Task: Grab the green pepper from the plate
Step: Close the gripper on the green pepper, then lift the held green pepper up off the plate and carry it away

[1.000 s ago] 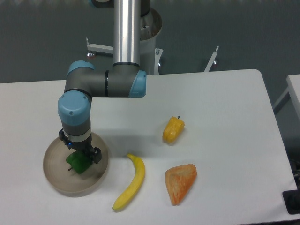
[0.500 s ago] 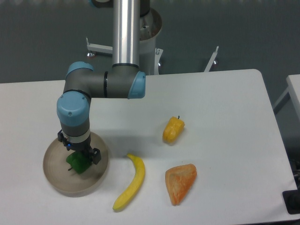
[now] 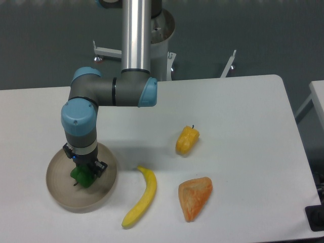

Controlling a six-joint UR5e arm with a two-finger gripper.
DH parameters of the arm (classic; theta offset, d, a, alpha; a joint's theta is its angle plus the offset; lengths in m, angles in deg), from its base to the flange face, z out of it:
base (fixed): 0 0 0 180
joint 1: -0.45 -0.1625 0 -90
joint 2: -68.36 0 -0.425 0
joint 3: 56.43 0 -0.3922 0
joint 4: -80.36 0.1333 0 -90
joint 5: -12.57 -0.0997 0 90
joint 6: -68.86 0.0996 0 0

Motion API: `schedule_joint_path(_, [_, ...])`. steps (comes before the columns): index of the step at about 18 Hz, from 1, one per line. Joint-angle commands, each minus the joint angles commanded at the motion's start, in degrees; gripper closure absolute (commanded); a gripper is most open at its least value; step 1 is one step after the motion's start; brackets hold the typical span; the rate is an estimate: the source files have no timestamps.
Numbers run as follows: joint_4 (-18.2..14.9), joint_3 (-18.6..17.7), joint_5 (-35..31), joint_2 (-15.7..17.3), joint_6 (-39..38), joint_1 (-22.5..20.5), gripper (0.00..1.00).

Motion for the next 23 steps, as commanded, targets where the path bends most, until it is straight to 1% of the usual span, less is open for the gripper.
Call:
schedule_joint_path(6, [0.00, 0.44, -0.09, 0.88, 1.31, -0.17, 0.64])
schedule_joint_path(8, [-0.26, 0.53, -0.09, 2.45, 3.07, -1.22, 0.64])
schedule_joint_path(10, [-0.79, 0.62, 0.00, 4.30, 3.60, -3.42, 0.64])
schedule_joint_path(12, [-0.88, 0.53, -0.17, 5.62, 5.17, -6.14, 0.64])
schedule_joint_path(13, [-1.05, 0.53, -0.18, 6.15, 7.19, -7.54, 0.64])
schedule_joint_path(15, [-1.75, 0.35, -0.18, 7.46, 12.28, -10.97, 0.64])
schedule_joint_path(18, [-3.77, 0.62, -0.18, 9.14, 19.75, -17.03, 0.64])
schedule_joint_path(23, [-3.78, 1.93, -0.18, 8.88, 29.16, -25.91, 0.64])
